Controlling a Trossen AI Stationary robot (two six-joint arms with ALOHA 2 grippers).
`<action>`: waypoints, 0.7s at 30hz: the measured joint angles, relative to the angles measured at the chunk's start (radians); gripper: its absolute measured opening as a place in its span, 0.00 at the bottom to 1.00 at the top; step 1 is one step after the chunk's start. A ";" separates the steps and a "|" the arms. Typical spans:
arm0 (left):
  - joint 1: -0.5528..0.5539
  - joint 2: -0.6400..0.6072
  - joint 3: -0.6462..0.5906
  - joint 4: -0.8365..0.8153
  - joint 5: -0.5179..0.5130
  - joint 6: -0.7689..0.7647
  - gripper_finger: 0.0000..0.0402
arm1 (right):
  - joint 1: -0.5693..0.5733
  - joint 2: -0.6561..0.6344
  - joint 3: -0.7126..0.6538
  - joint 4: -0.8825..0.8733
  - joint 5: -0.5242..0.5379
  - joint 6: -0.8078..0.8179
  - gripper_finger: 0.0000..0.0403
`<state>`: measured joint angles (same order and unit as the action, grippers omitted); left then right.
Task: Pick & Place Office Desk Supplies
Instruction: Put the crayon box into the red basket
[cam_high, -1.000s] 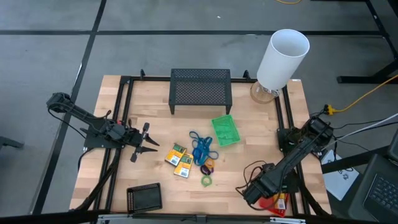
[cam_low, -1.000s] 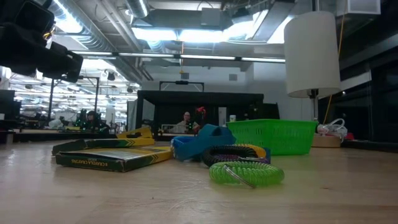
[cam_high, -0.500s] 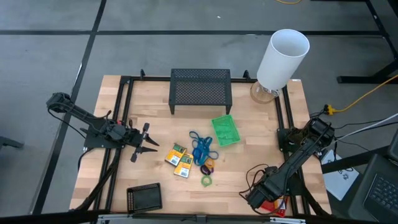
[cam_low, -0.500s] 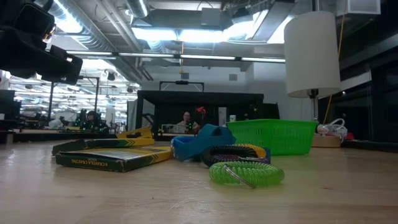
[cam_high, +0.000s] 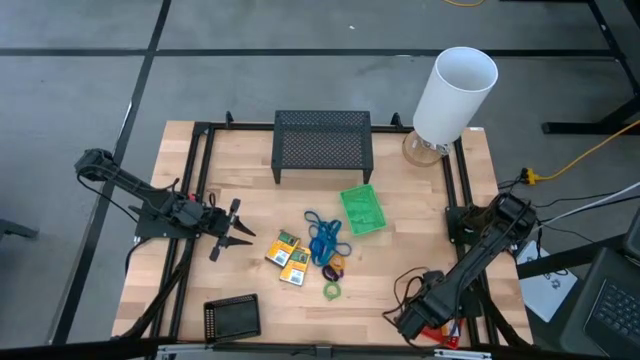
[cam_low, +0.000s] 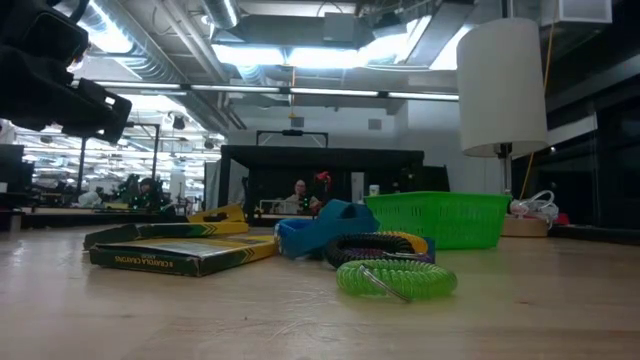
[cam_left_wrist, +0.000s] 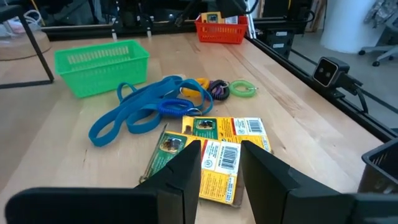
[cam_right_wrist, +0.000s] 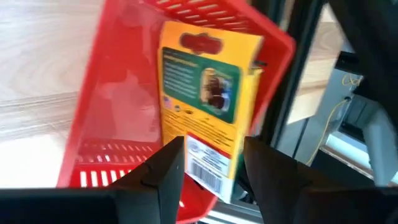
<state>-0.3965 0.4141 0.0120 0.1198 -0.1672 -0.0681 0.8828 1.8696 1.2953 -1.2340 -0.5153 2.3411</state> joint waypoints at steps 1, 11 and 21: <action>0.000 0.000 0.000 -0.001 0.003 0.000 0.28 | 0.000 0.007 0.000 0.006 0.002 0.000 0.41; 0.000 0.000 0.000 -0.005 0.003 -0.014 0.28 | 0.009 0.023 0.000 0.005 0.003 -0.011 0.41; 0.000 0.000 0.000 0.011 0.002 -0.014 0.28 | 0.013 0.023 0.000 -0.032 -0.014 -0.012 0.41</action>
<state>-0.3962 0.4142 0.0116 0.1310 -0.1650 -0.0822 0.8963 1.8931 1.2953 -1.2657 -0.5291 2.3287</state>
